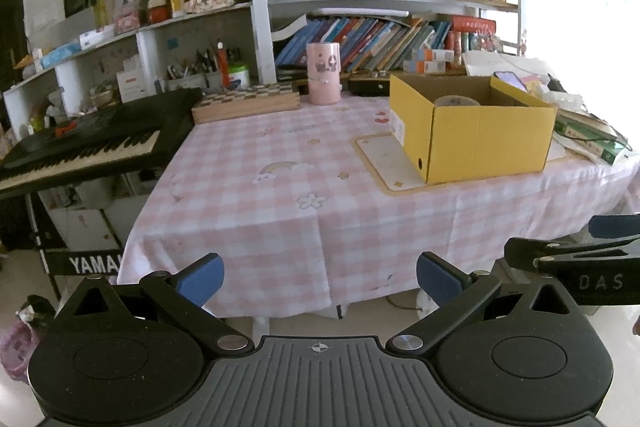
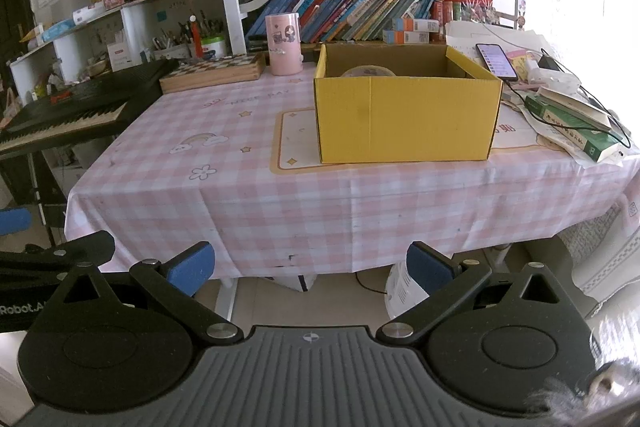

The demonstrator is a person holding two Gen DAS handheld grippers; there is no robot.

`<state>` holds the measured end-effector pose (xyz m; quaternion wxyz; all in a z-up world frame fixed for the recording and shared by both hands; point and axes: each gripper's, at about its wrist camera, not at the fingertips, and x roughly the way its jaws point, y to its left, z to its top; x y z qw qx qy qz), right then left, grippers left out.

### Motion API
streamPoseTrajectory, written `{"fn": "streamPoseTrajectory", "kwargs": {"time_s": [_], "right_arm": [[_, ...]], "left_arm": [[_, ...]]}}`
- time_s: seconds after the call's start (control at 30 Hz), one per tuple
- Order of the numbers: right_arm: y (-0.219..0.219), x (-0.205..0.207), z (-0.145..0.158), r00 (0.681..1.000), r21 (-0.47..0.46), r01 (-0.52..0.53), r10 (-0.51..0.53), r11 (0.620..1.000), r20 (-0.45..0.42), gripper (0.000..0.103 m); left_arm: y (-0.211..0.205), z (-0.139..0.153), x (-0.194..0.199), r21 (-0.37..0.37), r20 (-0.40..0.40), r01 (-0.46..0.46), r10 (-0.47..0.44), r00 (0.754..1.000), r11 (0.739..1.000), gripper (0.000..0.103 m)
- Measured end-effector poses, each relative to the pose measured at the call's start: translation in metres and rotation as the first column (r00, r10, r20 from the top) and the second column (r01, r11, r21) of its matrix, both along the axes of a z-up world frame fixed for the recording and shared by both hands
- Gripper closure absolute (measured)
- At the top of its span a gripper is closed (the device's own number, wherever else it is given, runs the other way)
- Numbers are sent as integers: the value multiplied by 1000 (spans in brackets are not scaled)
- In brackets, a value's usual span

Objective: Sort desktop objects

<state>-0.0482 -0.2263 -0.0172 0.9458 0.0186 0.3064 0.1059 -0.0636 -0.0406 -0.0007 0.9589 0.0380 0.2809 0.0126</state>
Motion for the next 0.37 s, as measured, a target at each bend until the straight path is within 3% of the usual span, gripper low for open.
{"fn": "streamPoseTrajectory", "kwargs": {"time_s": [0.37], "right_arm": [[1,5,-2,1000,-6,10,-10,1000,-13,0]], "left_arm": [[7,1,7,-9,11,-14,14,1000,1000,0]]}}
